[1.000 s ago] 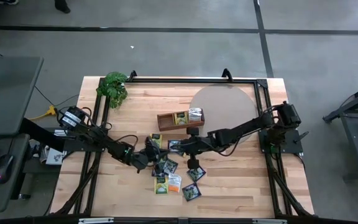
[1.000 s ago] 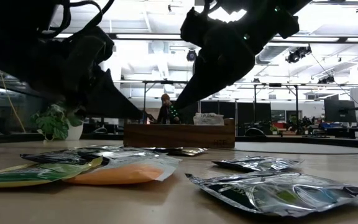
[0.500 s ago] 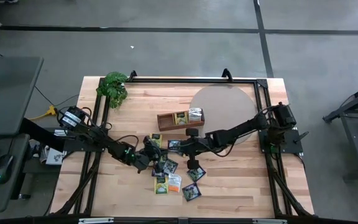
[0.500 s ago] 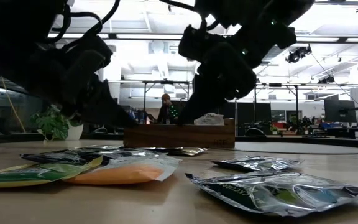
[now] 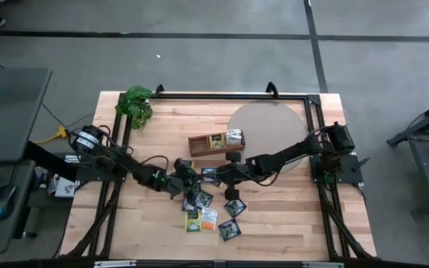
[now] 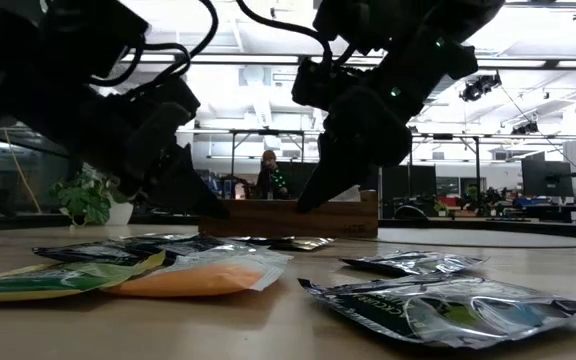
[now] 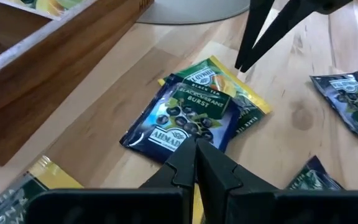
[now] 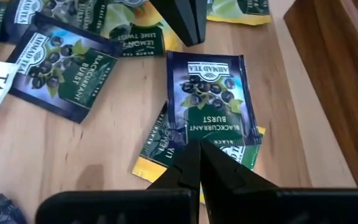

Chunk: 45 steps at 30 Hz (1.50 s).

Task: Pick & Place Tea
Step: Put the violet tea bag into the left section of the wooden organizer

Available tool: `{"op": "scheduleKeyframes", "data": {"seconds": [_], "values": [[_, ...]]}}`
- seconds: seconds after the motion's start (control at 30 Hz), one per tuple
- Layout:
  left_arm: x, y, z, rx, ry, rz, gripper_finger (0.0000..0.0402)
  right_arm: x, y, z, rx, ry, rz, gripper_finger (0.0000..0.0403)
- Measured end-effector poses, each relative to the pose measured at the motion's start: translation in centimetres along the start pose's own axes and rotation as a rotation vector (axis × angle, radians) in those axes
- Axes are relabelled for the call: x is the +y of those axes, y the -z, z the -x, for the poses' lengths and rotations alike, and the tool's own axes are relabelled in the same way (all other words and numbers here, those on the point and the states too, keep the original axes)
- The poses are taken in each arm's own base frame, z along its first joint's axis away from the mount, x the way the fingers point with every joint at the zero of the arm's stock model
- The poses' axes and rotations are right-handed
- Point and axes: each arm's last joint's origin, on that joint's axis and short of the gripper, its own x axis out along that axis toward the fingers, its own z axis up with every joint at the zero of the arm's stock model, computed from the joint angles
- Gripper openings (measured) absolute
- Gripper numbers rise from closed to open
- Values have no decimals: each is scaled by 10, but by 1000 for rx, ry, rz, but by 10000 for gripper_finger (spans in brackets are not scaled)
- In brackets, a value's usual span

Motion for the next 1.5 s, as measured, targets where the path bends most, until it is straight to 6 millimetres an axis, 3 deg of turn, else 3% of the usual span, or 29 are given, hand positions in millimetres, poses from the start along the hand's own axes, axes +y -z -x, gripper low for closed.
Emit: {"op": "scheduleKeyframes", "data": {"seconds": [0.57, 1.1, 1.33, 1.5], "values": [[1, 0, -1, 1, -4, -44, 12, 0, -2, 0, -23, 0, -21, 0], [3, 6, -33, 34, -9, -32, 12, 0, -1, 0, -7, -10, -16, 0], [4, 8, -33, 52, -24, -37, 12, -1, 7, 0, 83, -17, -132, 1], [5, 9, -33, 60, -27, -40, 12, -4, 3, -1, 47, -34, -216, 4]]}}
